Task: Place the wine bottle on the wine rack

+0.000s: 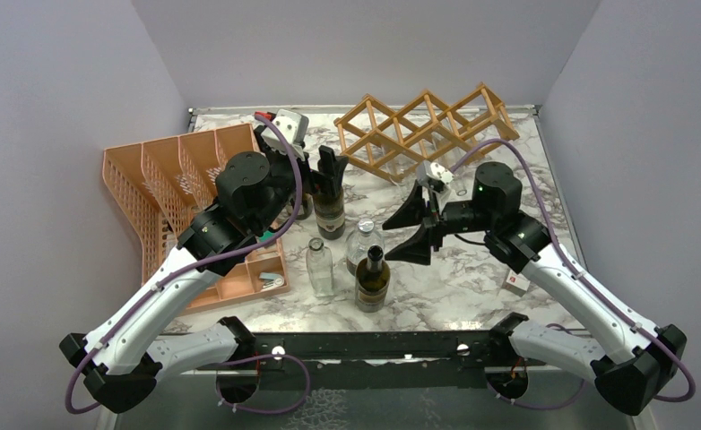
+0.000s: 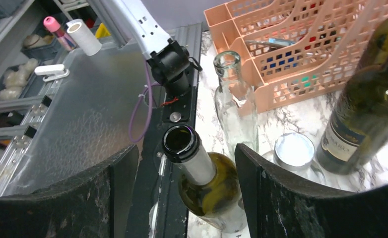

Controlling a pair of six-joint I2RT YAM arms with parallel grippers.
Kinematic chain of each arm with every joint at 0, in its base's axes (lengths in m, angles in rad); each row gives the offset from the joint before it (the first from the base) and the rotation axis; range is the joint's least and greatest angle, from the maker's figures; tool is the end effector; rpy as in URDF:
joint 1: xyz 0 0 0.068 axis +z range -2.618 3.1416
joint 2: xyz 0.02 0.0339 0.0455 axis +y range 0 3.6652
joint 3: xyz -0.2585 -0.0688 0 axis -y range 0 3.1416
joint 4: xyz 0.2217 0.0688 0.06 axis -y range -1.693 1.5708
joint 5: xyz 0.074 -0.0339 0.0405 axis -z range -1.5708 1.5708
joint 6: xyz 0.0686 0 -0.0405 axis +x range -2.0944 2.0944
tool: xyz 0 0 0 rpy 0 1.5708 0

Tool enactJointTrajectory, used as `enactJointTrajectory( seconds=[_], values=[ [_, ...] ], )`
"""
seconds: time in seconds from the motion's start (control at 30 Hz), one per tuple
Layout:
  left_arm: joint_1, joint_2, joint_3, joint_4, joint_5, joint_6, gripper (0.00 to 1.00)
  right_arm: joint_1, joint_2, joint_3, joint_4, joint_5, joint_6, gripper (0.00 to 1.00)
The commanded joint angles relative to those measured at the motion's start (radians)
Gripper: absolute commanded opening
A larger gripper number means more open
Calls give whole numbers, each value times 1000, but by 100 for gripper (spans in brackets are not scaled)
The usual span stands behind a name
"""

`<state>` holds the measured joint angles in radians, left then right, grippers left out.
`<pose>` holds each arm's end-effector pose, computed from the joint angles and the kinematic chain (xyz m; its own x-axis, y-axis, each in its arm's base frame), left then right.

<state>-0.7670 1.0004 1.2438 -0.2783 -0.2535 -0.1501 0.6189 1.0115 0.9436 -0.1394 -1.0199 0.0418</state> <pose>0.1714 -0.1413 0.4378 -0.0983 -0.1063 -0.9895 0.4821 0.8648 -0.1408 0.1417 0.1727 0.3548 -0.2086 -0.1217 -0.9704 -0.9750 -0.0523 0.2161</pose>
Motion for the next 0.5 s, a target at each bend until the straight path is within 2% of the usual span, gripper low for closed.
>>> enactJointTrajectory(
  seconds=[0.0, 0.2, 0.47],
  values=[
    [0, 5, 17, 27, 5, -11, 99, 37, 12, -3, 60, -66, -38, 74],
    [0, 9, 16, 28, 12, -11, 99, 94, 57, -12, 91, -52, -67, 69],
    [0, 4, 6, 28, 20, -12, 99, 131, 98, -24, 81, -62, -147, 53]
  ],
)
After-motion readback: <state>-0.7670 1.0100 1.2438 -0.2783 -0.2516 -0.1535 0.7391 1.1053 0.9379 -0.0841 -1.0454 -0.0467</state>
